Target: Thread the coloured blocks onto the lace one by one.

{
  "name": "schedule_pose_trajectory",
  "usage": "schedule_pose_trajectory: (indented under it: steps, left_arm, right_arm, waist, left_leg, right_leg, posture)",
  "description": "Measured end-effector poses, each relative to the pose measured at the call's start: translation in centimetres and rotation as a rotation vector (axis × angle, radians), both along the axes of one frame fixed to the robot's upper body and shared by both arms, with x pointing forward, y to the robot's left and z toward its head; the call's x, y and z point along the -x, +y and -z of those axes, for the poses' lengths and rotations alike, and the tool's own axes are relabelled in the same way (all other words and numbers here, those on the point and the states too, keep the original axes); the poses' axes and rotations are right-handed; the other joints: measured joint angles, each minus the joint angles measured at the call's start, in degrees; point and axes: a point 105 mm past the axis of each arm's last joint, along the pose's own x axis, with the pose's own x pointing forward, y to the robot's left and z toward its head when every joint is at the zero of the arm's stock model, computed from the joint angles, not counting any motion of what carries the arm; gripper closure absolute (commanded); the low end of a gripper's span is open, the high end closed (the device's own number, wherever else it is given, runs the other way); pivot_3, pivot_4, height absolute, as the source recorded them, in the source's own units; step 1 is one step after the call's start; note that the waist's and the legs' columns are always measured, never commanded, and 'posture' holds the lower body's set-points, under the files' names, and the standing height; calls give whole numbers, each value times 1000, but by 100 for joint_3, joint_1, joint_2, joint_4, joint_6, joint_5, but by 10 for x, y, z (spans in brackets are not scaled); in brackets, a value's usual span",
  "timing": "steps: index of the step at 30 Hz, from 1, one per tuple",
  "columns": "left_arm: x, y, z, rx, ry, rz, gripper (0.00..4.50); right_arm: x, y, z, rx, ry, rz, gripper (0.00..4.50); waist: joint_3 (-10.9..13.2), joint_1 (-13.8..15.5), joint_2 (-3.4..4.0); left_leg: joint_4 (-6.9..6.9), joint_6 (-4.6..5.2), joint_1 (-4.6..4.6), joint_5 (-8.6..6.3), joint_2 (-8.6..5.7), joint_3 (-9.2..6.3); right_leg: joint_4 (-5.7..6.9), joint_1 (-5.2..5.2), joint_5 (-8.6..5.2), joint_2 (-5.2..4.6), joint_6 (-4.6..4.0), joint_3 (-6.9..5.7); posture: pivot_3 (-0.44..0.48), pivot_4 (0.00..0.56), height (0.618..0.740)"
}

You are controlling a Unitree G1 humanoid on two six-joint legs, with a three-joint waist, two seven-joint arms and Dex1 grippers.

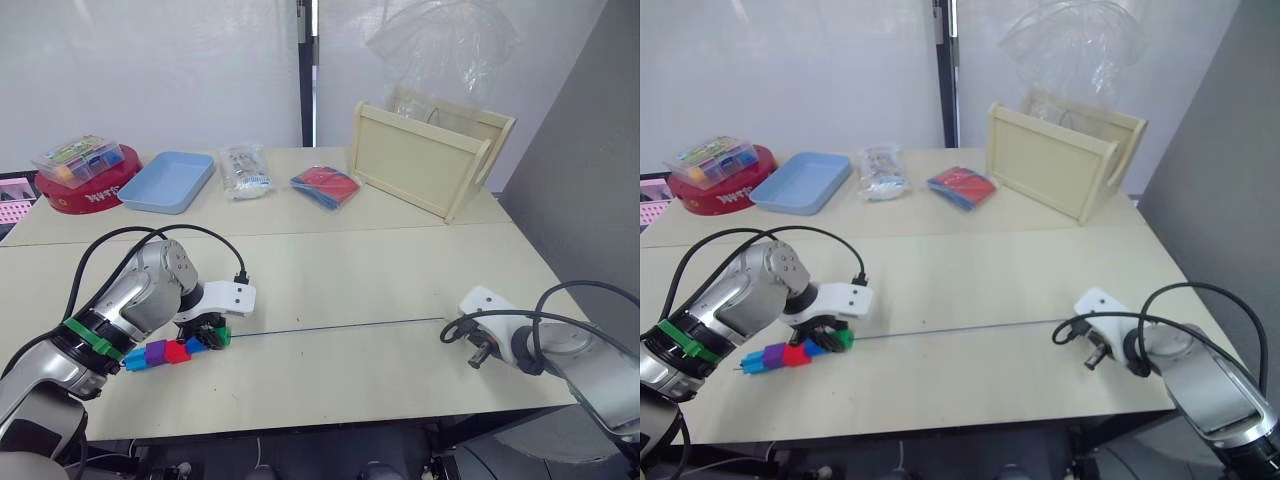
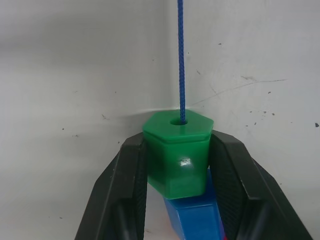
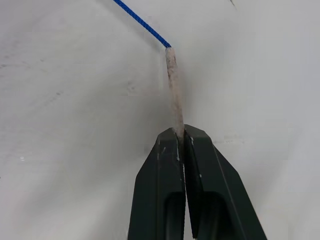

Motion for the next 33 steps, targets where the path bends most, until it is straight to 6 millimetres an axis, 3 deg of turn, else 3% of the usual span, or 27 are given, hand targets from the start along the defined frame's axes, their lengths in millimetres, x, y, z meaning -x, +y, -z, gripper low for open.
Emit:
schedule_pose_trajectory:
  steps: [9, 13, 22, 23, 24, 30, 31, 33]
  left_arm:
    - [5, 4, 2, 10, -2, -19, 3231]
    - [6, 5, 2, 15, -5, -40, 3231]
    - [9, 5, 5, 8, -26, -31, 3231]
    - [9, 5, 4, 10, -29, -29, 2731]
    - [9, 5, 3, 12, -37, -29, 2201]
    - [13, 1, 2, 41, -26, -17, 260]
    - [13, 1, 1, 51, -21, -21, 0]
    - [15, 2, -3, 66, -19, -35, 0]
  right_arm:
    - [-13, 12, -6, -35, -66, -1, 4500]
    - [-22, 41, 5, -74, -64, -71, 4500]
    - [-30, 46, 22, -40, -22, -70, 4500]
    - [-30, 46, 22, -41, -24, -67, 3842]
    - [-30, 45, 22, -43, -28, -60, 3613]
    - [-34, 31, 11, -65, -83, -17, 1609]
    - [-33, 29, 9, -68, -90, -13, 1270]
    - [-29, 28, 3, -74, -100, -34, 587]
  waist:
    - [-2, -44, 4]
    - [-6, -57, 8]
    - [-40, -71, -39]
    - [-42, -69, -44]
    - [-44, -65, -47]
    - [-44, 17, -47]
    - [-42, 30, -46]
    - [-33, 45, -45]
  left_leg:
    - [-1, 2, 3, -1, 0, 0]
    - [-3, 5, 14, -3, 3, 3]
    - [-9, 38, 117, -24, 17, 5]
    - [-9, 38, 116, -24, 17, 5]
    - [-9, 38, 116, -24, 17, 5]
    - [-9, 38, 104, -23, 16, 5]
    - [-9, 37, 99, -23, 16, 4]
    - [-7, 37, 76, -23, 16, 3]
  right_leg:
    - [-2, 0, 0, 0, 0, 1]
    - [-1, 6, 0, 3, -1, 3]
    - [-18, 110, -10, 15, -12, 1]
    - [-18, 110, -10, 16, -12, 1]
    - [-18, 110, -10, 15, -12, 2]
    - [-17, 107, -10, 12, -12, -5]
    - [-17, 102, -10, 11, -12, -6]
    - [-15, 81, -10, 12, -12, -9]
  posture:
    - [0, 150, 740]
    - [0, 150, 740]
    - [0, 150, 740]
    - [0, 150, 740]
    - [0, 150, 740]
    - [0, 150, 740]
    - [0, 150, 740]
    - [0, 150, 740]
